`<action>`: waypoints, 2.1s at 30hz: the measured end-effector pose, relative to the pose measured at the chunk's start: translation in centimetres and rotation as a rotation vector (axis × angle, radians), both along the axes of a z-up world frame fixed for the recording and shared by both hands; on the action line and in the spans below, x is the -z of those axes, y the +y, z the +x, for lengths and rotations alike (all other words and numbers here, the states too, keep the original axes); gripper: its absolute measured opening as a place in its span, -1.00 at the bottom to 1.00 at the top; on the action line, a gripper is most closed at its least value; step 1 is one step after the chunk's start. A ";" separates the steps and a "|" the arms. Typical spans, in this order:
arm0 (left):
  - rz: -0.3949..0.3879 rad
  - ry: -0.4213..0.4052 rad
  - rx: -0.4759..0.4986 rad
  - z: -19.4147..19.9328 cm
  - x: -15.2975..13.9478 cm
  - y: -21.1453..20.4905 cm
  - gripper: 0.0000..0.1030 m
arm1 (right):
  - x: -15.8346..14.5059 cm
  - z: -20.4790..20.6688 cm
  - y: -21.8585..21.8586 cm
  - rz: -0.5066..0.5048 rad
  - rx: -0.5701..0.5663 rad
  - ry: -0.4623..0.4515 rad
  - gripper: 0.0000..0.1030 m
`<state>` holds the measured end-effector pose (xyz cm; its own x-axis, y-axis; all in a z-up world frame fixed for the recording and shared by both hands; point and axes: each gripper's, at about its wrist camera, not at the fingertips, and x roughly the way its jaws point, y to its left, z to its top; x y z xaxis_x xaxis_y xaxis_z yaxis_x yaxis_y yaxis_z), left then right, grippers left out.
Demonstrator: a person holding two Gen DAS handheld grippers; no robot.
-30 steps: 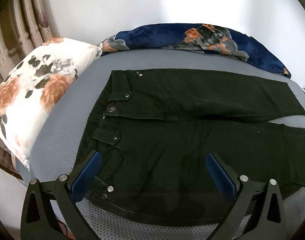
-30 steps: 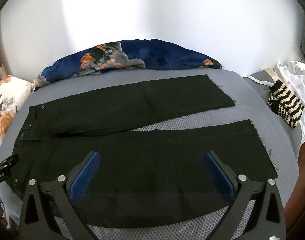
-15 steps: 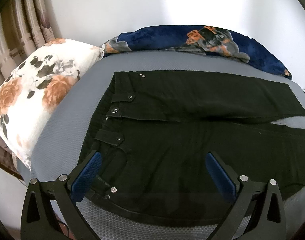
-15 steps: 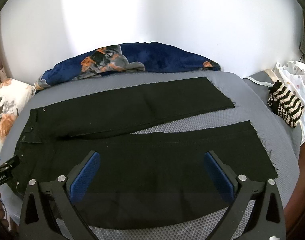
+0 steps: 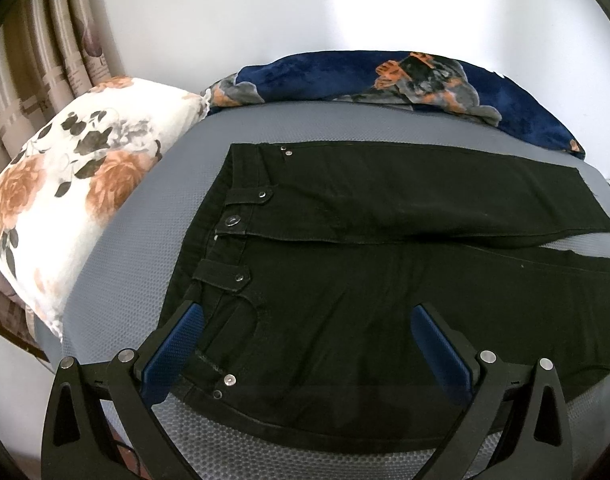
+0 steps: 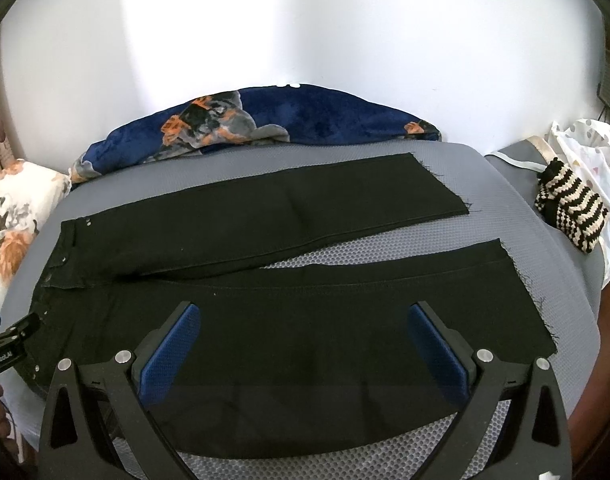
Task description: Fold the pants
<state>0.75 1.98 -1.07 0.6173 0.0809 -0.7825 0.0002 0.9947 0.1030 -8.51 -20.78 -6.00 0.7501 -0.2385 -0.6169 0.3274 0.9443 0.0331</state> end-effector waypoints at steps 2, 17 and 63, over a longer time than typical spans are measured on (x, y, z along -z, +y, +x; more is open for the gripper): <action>-0.004 0.000 0.001 0.0 0.0 0.0 1.00 | 0.0 0.0 0.0 -0.001 0.001 0.000 1.00; -0.005 0.004 0.003 0.0 0.1 0.3 1.00 | 0.1 0.2 -0.2 0.001 0.002 0.005 1.00; -0.693 0.231 0.050 26.2 6.8 18.9 0.03 | -0.2 25.4 6.0 0.093 -0.325 0.199 1.00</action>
